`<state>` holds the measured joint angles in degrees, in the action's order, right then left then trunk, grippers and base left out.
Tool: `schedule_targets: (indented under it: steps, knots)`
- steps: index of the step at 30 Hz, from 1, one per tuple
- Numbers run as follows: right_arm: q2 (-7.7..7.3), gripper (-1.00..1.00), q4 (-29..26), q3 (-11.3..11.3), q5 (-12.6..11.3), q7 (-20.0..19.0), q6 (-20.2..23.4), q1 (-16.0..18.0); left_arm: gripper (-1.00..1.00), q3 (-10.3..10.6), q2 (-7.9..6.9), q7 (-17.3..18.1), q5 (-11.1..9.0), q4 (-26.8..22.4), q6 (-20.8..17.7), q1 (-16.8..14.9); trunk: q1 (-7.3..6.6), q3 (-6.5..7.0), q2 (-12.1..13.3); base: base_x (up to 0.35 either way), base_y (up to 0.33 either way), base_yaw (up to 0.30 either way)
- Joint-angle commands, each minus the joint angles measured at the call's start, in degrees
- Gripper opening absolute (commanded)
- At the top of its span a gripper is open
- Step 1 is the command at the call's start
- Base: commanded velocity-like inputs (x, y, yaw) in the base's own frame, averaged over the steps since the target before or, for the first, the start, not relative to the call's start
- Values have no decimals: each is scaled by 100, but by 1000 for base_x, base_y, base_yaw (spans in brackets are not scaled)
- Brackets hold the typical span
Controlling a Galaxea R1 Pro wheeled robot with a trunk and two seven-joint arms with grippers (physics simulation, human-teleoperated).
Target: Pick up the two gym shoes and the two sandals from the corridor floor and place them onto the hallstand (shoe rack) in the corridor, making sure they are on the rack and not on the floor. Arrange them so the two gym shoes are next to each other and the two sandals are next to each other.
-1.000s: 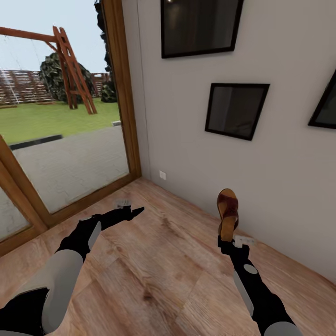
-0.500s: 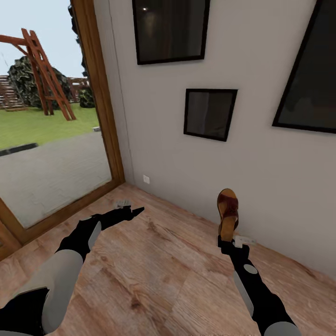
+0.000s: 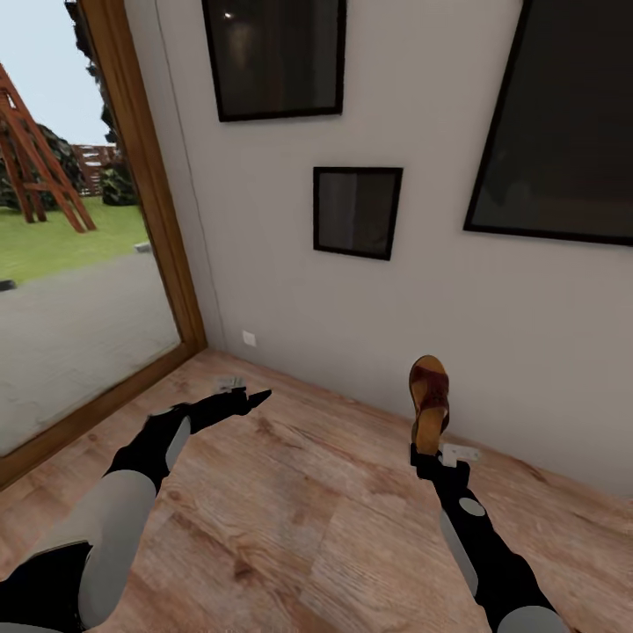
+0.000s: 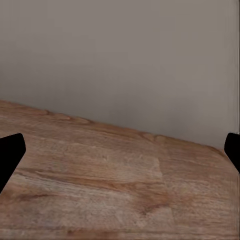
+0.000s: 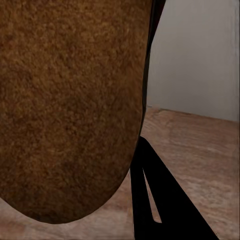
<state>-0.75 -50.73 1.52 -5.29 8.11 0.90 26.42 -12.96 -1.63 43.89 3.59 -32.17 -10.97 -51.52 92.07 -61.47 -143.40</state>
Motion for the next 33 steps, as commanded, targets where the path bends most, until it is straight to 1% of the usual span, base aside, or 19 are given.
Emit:
schedule_targets:
  steps: [1,7,25,33]
  knots:
    - [-2,-100,-6,-11,-69,21,7,3,100,-40,5,43,37,-9,-46,-1,-4,-5,-2,-221,223,-253]
    - [-1,-100,-2,-11,-69,19,7,3,100,-40,5,41,36,-9,-46,-2,-4,-5,-2,-100,102,-253]
    - [-3,-100,-2,-11,-69,21,7,3,100,-48,5,42,36,-9,-52,-3,-4,-5,-2,-5,5,-275]
    - [0,-100,-6,-11,-69,22,7,3,100,-49,5,41,36,-9,-55,-3,-24,177,8,0,0,-290]
